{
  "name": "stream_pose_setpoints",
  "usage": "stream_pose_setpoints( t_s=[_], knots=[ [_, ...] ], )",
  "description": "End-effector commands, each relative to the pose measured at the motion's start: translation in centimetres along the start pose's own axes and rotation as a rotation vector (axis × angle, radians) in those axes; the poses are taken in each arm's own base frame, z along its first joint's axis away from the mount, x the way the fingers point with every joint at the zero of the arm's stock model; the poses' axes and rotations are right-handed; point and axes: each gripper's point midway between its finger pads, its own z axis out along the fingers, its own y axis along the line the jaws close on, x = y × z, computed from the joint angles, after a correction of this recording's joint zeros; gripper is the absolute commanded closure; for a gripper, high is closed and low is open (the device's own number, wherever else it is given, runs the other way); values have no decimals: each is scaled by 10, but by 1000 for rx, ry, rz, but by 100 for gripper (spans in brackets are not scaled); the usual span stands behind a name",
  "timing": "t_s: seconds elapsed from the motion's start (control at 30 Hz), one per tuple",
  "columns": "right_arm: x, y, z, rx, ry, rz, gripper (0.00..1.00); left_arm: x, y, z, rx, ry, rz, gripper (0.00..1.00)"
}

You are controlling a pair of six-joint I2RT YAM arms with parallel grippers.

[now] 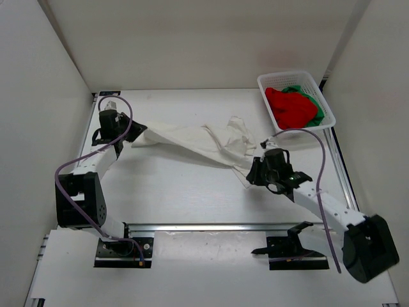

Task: Fold and stack the t-shirts
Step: Flatten out the tshirt

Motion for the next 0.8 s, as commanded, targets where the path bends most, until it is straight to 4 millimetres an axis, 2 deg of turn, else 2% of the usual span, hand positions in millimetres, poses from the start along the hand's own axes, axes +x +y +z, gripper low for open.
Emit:
stream_pose_setpoints(
  t_s=[0.0, 0.03, 0.1, 0.23, 0.3, 0.33, 0.5, 0.53, 0.77],
  knots=[
    [-20, -4, 13, 149, 1, -151, 80, -20, -22, -7, 45, -38, 38, 100],
    [-18, 0, 16, 144, 21, -180, 80, -21, -21, -6, 41, -46, 38, 100],
    [-23, -8, 20, 201, 34, -189, 79, -18, -17, -5, 37, -36, 29, 100],
    [-20, -15, 30, 239, 93, -210, 75, -18, -15, -1, 32, -33, 19, 100],
    [-9, -8, 35, 208, 125, -218, 74, -16, -16, 2, 37, -25, 20, 100],
    [-2, -12, 36, 220, 150, -231, 73, -13, -13, 2, 31, -20, 21, 100],
    [-1, -1, 44, 186, 154, -247, 72, -10, -12, 5, 30, -14, 21, 100],
    [0, -6, 45, 204, 161, -251, 72, -11, -12, 5, 27, -17, 24, 100],
    [-2, -4, 48, 242, 149, -283, 73, -4, -7, 8, 18, -6, 28, 100]
  ],
)
